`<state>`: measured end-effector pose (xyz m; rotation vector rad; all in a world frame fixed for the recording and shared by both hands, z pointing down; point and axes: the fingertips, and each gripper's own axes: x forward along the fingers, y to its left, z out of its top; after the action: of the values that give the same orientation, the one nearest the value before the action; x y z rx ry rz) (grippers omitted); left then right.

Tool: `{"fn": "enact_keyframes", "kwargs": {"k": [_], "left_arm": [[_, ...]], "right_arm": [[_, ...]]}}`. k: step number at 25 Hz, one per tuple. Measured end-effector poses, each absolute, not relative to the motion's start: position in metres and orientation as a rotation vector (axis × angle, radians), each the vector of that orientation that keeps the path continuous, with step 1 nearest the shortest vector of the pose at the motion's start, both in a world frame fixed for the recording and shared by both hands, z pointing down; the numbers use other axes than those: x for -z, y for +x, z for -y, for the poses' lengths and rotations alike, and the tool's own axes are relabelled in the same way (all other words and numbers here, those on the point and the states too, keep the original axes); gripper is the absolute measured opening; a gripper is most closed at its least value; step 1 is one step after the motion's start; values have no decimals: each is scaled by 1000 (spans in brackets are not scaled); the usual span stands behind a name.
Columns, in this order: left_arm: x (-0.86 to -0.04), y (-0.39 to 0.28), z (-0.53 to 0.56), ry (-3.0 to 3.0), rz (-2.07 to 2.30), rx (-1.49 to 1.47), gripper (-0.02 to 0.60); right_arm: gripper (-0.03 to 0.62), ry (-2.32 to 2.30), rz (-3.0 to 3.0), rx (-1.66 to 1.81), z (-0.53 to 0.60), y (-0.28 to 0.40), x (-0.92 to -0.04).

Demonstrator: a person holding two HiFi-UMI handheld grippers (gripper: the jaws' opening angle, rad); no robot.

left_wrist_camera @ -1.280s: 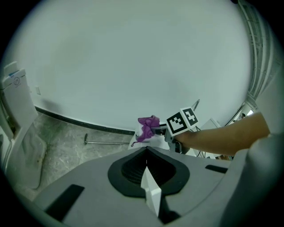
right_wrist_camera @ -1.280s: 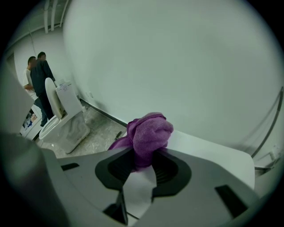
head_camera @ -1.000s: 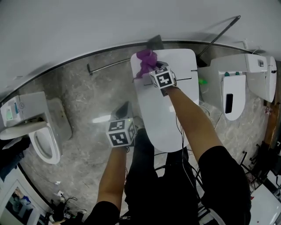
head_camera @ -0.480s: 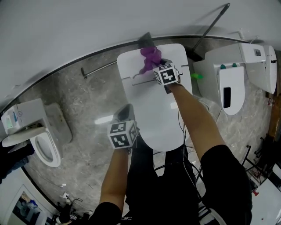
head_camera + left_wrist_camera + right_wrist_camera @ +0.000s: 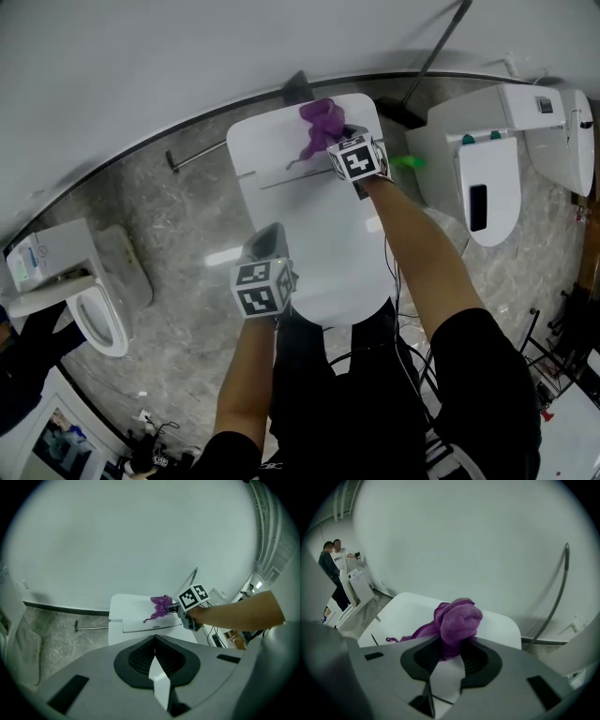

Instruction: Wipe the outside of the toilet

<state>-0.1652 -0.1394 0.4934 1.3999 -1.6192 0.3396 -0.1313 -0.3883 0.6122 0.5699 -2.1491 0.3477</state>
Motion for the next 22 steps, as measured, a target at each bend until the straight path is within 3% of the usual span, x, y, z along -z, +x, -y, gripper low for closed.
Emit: {"fn": "enact_keyframes", "kwargs": {"k": [22], "left_arm": [[-510, -48, 247, 1447, 1596, -432, 11]], "right_arm": [[113, 429, 2194, -250, 482, -19, -614]]}}
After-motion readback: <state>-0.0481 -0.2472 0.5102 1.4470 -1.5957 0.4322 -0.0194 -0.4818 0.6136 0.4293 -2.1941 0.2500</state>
